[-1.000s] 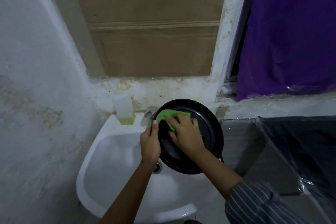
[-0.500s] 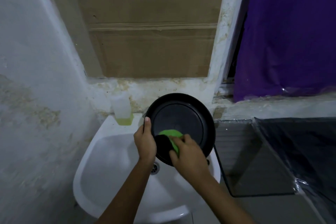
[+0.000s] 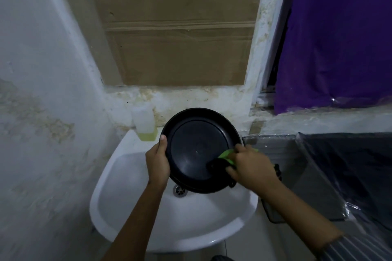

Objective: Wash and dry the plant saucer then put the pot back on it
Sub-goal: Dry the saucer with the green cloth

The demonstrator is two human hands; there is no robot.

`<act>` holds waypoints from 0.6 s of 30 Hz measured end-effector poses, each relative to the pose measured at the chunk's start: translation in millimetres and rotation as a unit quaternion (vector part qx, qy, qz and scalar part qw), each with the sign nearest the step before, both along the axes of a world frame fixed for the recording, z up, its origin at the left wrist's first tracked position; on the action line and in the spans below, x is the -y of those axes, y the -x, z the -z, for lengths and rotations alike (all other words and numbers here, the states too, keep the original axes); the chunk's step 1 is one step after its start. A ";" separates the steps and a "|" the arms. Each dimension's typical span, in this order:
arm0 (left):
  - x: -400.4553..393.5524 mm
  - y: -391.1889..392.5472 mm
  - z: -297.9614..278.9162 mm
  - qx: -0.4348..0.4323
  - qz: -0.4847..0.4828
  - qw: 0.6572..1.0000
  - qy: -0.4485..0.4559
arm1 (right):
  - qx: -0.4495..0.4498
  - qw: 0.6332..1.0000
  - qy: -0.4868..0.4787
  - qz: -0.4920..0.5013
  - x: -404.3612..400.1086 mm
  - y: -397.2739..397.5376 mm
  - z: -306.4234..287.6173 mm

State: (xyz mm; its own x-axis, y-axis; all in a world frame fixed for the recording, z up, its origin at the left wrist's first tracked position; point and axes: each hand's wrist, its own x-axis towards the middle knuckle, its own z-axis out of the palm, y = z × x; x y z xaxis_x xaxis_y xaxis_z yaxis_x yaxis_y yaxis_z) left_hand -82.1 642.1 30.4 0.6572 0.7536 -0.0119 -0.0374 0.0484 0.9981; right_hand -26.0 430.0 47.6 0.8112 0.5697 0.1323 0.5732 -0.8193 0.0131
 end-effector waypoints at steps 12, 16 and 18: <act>1.6 17.3 14.6 -0.030 0.021 0.999 0.011 | -0.095 0.750 -0.616 0.221 13.0 -5.5 9.9; 2.0 25.7 19.8 -0.037 0.045 0.997 0.059 | -0.155 0.708 -0.645 0.243 17.1 13.7 23.5; 7.2 29.0 21.4 -0.035 0.059 0.995 0.067 | -0.200 0.680 -0.666 0.232 12.4 26.8 28.0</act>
